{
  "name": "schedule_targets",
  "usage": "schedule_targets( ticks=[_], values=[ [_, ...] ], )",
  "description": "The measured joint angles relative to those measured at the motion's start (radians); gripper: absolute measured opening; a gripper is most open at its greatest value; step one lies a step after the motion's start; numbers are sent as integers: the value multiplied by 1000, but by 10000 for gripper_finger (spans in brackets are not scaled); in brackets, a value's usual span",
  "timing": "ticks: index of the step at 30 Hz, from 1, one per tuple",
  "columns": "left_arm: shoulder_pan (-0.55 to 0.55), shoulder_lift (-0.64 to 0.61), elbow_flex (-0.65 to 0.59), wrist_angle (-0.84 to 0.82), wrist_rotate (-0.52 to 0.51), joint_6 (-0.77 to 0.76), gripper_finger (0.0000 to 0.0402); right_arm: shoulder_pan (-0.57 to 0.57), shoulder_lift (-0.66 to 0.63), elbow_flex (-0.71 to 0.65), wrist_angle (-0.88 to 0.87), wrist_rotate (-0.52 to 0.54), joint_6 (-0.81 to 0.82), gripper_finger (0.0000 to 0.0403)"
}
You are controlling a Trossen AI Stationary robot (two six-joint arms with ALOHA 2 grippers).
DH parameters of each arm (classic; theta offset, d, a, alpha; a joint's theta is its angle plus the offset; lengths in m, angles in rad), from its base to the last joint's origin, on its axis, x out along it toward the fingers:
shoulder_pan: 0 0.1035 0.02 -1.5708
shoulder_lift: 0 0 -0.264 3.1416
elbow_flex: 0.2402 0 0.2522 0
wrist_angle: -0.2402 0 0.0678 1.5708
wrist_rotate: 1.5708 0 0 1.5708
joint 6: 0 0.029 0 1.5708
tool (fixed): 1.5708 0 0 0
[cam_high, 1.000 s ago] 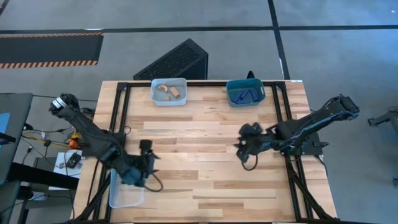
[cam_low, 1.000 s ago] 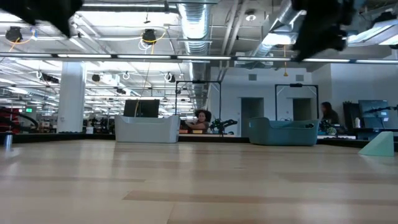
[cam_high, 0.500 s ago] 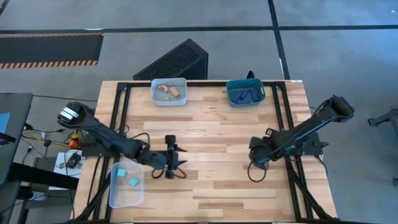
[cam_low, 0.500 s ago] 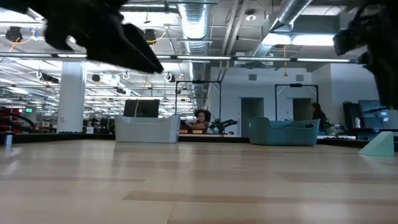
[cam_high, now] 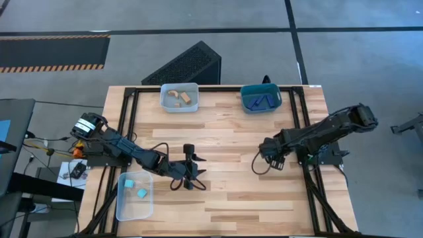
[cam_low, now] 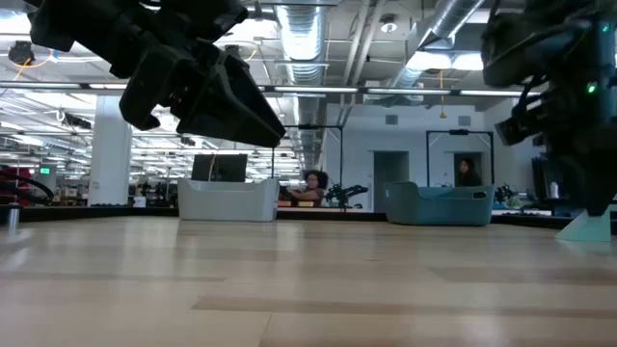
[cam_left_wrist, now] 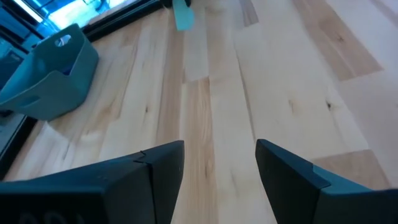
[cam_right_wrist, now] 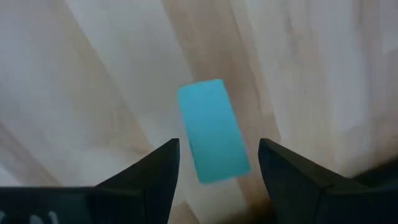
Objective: Sort & place blocks by color
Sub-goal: Put the light blue block into the transparent bin
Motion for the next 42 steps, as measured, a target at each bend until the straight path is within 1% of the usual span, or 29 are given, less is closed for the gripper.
schedule_targets(
  ticks=[4,8,11,17,20,23,25,27,30,34,36,39,40,42],
  values=[
    [8,0,0,2,-5,14,190,-66,0,-59,91,-42,-52,244],
    [26,0,0,-6,-5,-9,190,-113,0,-84,100,-70,-51,235],
    [32,0,0,-24,-6,-24,190,-124,0,-84,111,-70,-50,208],
    [35,0,0,-26,-7,-40,190,-125,0,-82,147,-90,-55,127],
    [35,0,0,-26,-27,-55,190,-124,-1,-82,191,-99,-51,123],
    [34,0,0,-27,-44,-75,190,-106,-5,-81,283,-100,-49,126],
    [34,0,0,-25,-49,-96,190,-84,-6,-82,394,-96,-49,138],
    [34,0,0,-13,-47,-134,190,-55,-6,-84,543,-62,-49,145],
    [34,0,0,47,-11,-185,190,-3,-1,-84,844,32,-68,142],
    [34,0,0,119,6,-185,190,75,52,-83,1261,146,-211,131],
    [34,0,0,157,1,-147,190,108,93,-82,1447,170,-295,133],
    [28,0,0,222,-53,-46,190,135,159,-81,1652,162,-359,141],
    [22,0,0,244,-75,-7,190,141,182,-72,1698,162,-361,142],
    [8,0,0,298,-125,79,190,150,212,-56,1733,162,-362,142]
  ],
)
